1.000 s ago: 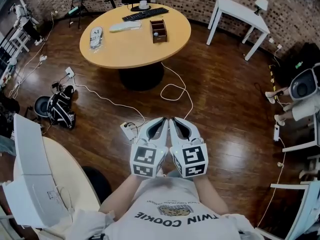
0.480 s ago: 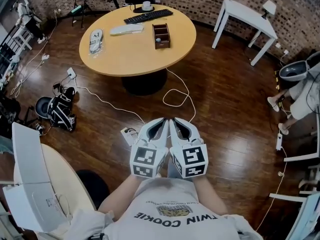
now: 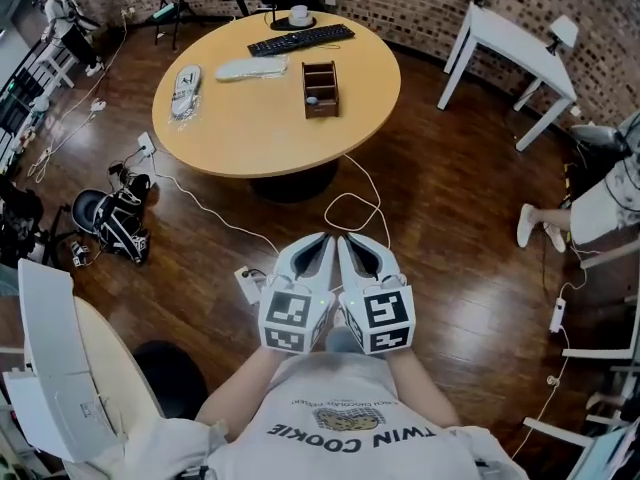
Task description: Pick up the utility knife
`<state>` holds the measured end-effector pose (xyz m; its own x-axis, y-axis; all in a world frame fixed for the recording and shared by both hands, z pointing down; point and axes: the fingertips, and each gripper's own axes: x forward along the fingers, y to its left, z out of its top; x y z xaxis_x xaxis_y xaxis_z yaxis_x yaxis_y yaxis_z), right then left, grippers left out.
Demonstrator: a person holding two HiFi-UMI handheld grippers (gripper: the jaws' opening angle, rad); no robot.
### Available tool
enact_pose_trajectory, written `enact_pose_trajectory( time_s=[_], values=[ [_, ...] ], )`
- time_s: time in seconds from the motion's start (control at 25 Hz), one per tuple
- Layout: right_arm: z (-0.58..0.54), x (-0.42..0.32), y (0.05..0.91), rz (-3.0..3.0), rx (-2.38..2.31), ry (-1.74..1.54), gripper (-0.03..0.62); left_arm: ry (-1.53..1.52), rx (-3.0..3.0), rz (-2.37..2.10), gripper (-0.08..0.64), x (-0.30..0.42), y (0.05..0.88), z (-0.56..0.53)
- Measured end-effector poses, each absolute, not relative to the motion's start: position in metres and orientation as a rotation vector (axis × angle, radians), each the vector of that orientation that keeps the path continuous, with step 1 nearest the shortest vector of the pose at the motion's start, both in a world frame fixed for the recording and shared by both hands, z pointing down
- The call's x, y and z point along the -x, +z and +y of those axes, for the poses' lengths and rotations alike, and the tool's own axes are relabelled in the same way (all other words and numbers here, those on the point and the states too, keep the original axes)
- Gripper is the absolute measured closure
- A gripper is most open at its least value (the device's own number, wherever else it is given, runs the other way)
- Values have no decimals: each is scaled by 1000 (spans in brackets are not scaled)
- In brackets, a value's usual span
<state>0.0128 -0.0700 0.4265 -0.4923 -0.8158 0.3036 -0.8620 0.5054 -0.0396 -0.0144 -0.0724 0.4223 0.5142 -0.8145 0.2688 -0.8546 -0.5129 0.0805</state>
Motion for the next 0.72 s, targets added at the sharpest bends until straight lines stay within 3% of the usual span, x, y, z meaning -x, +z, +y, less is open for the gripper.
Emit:
enact_pose_trajectory(
  time_s=[0.72],
  values=[
    [-166,-42,423,-2617,-1285,287,592,341,-2482,-1588,552,-16,416,-165]
  ],
)
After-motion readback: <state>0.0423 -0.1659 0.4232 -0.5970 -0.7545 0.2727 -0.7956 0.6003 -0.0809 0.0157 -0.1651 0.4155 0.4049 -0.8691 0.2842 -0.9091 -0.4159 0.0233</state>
